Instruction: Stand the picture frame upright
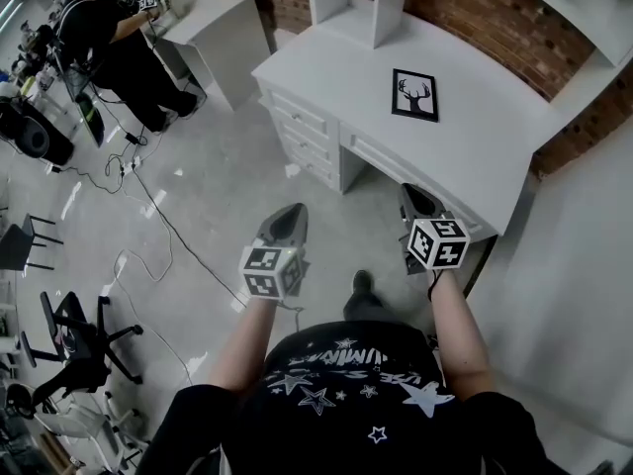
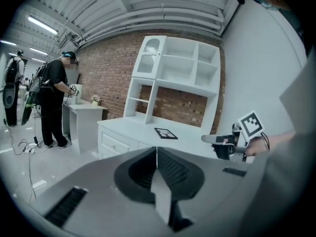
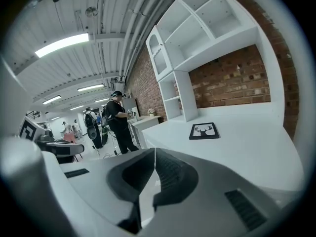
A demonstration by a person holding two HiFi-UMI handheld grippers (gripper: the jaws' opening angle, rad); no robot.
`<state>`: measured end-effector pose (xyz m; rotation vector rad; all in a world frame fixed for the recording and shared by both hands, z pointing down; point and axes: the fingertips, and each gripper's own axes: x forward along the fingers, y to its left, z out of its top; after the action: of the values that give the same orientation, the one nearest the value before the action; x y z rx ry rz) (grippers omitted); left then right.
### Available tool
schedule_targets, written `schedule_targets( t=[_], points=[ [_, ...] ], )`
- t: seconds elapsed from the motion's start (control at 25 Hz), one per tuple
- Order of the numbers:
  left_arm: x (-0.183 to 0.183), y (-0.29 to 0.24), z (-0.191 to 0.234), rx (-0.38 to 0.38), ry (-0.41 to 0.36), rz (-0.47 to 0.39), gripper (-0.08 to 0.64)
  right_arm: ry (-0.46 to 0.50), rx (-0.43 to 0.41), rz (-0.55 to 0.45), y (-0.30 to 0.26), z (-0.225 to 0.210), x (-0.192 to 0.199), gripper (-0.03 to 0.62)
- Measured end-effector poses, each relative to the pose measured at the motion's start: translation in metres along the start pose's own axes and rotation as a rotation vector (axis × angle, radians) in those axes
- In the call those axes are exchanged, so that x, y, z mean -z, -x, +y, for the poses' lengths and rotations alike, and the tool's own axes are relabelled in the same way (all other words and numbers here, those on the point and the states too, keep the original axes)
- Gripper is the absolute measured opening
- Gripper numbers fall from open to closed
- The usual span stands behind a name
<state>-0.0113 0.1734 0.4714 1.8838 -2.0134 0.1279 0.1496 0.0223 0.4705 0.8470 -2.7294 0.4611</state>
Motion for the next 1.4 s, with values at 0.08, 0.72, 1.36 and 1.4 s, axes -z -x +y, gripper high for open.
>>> schedule_targets(
  t=[0.08, 0.72, 1.36, 1.4],
  points=[
    [-0.005, -0.014, -0.003, 0.002, -0.002, 0.004, 0.02, -0.003, -0.002, -0.002, -0.007, -0.012, -0.007, 0.017],
    [-0.047, -0.129, -0.024, -0.014, -0.05, 0.023, 0.02, -0.039, -0.021, 0.013, -0.063, -0.119, -0.034, 0.017],
    [-0.062, -0.168, -0.018, -0.024, -0.085, 0.06, 0.02, -0.08, -0.017, 0.02, -0.093, -0.141, -0.034, 0.017],
    [-0.063, -0.173, -0.018, -0.013, -0.088, 0.062, 0.02, -0.081, -0.009, 0.019, -0.095, -0.143, -0.034, 0.017]
  ],
)
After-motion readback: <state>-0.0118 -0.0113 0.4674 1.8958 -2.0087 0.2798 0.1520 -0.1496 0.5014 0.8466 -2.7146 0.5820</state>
